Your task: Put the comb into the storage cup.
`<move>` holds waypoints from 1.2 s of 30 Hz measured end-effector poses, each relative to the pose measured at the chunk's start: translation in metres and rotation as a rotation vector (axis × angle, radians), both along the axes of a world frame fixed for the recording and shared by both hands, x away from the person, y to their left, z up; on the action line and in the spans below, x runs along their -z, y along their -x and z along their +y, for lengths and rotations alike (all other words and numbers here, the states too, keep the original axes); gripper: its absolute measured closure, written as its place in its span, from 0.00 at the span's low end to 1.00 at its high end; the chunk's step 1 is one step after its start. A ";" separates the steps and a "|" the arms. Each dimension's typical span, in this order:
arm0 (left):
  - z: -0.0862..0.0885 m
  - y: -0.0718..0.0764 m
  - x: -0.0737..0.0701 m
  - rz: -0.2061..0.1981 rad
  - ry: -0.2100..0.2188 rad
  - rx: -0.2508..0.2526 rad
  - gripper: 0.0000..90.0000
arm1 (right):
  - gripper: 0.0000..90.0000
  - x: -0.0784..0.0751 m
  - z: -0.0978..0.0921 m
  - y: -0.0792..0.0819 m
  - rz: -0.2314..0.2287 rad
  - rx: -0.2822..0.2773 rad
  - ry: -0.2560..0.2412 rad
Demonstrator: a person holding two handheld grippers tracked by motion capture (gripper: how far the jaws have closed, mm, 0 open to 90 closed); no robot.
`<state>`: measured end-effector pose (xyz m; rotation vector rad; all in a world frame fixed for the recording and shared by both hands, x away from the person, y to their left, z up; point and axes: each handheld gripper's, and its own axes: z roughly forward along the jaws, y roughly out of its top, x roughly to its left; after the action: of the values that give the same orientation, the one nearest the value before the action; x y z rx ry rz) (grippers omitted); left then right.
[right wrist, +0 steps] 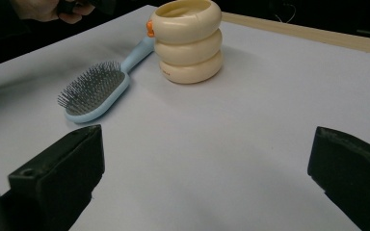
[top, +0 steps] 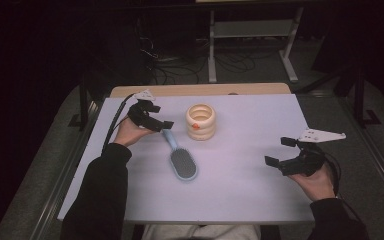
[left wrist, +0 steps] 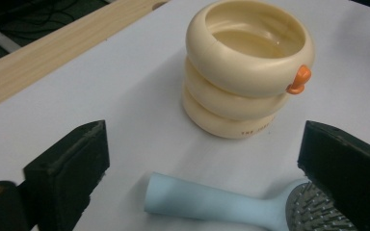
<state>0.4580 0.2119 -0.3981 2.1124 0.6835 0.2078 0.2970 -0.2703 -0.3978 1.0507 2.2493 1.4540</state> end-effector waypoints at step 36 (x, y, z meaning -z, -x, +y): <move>-0.020 -0.012 0.035 0.025 -0.128 -0.004 0.79 | 0.00 0.006 0.000 -0.004 0.037 0.010 0.023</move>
<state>0.4702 0.1918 -0.4327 2.2391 0.7056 0.2334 0.3011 -0.2707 -0.4033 1.0884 2.2773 1.4126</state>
